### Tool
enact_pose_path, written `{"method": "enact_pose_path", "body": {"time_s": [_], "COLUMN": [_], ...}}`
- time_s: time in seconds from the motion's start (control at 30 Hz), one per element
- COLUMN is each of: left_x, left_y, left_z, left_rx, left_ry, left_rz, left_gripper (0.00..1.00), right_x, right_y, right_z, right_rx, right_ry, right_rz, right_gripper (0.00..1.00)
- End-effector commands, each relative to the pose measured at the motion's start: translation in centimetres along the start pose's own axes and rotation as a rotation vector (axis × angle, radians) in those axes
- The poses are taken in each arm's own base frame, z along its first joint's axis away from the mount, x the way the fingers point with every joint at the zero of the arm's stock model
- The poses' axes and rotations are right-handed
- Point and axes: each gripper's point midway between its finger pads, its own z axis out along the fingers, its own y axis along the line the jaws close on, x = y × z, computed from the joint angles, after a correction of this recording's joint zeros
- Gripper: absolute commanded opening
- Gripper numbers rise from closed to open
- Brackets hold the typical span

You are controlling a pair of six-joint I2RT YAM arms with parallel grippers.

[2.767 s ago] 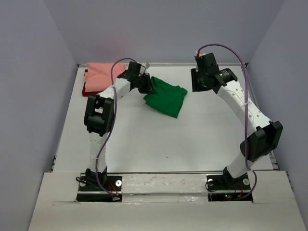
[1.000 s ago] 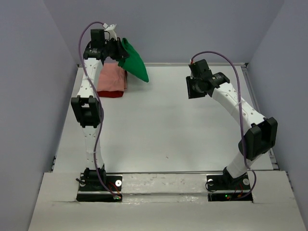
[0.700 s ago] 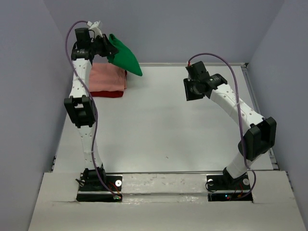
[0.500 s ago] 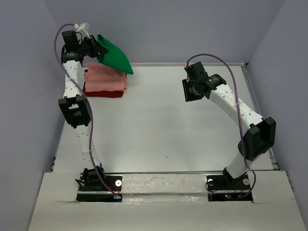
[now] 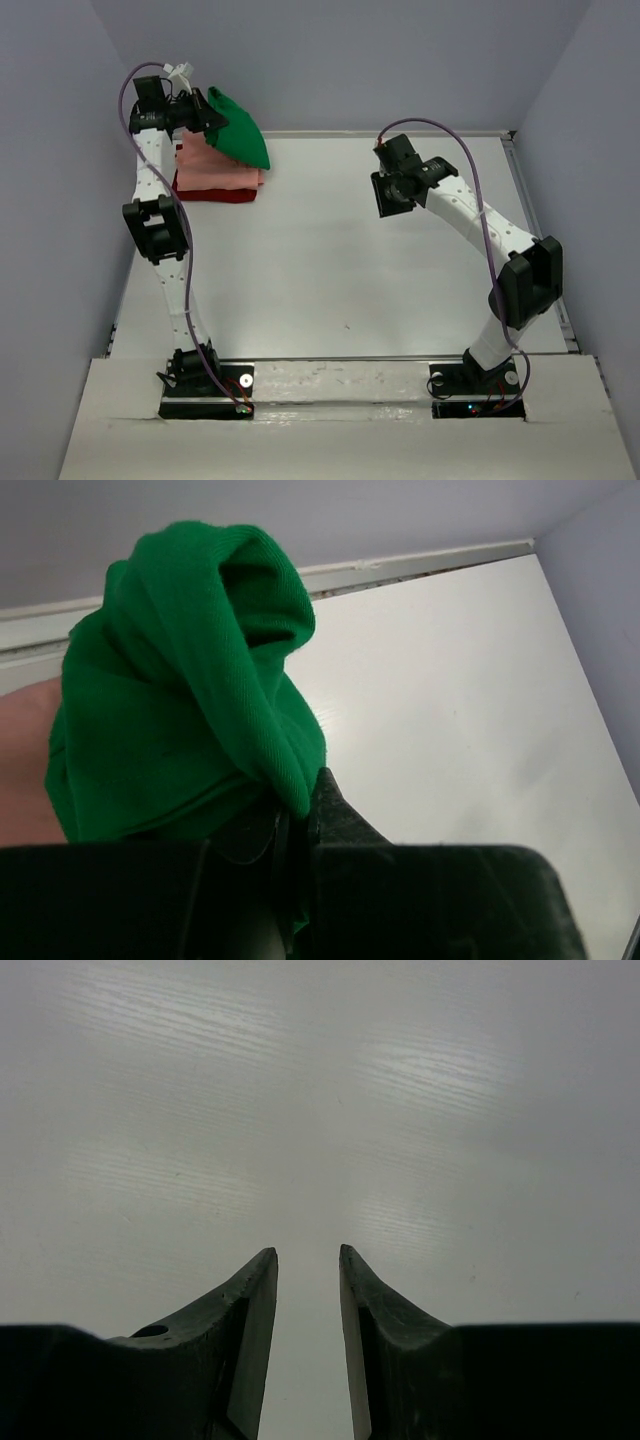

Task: Fold and stack the t-shirts
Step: Put the neatly folded tshirt into the corner of the board with the left arm

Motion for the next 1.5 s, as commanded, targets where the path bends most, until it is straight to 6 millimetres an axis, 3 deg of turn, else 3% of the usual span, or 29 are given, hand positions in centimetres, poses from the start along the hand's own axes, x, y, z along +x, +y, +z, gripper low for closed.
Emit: {"method": "enact_pose_path", "body": {"time_s": [0.0,0.2,0.43,0.8,0.9,1.2,1.27,1.4,1.47], "left_x": [-0.6,-0.4,-1.1,1.3,2.2,4.3,4.5,4.7,4.0], "left_y": [2.5,7.2,9.6,13.5,15.4,17.8,17.9,18.1,17.2], "left_z": [-3.3,-6.1,-8.4,-8.3,-9.2,-9.2,-9.0,-9.0,-8.9], "left_rx": [-0.112,-0.417,-0.602,-0.768,-0.873,-0.956,-0.960,-0.989,-0.989], "left_ry": [-0.007,-0.006,-0.029,0.025,0.040,0.078,0.081,0.083,0.072], "left_rz": [0.000,0.000,-0.007,-0.033,-0.044,-0.076,-0.076,-0.079,-0.065], "left_gripper": [0.00,0.00,0.00,0.00,0.00,0.01,0.09,0.41,0.57], "right_x": [-0.1,0.2,0.5,1.1,1.1,1.4,1.4,1.6,1.7], "right_y": [0.9,1.0,0.9,1.1,1.1,1.3,1.3,1.3,1.3], "right_z": [-0.3,-0.3,0.0,0.0,-0.2,-0.4,-0.4,-0.3,-0.2], "right_rx": [-0.027,-0.034,-0.030,-0.028,-0.031,-0.030,-0.030,-0.033,-0.033], "right_ry": [-0.018,-0.015,-0.007,0.004,0.003,0.003,0.002,0.009,0.010], "right_rz": [-0.003,-0.002,-0.007,-0.015,-0.010,-0.015,-0.016,-0.017,-0.016], "right_gripper": [0.37,0.37,0.37,0.37,0.37,0.37,0.37,0.37,0.37]}}
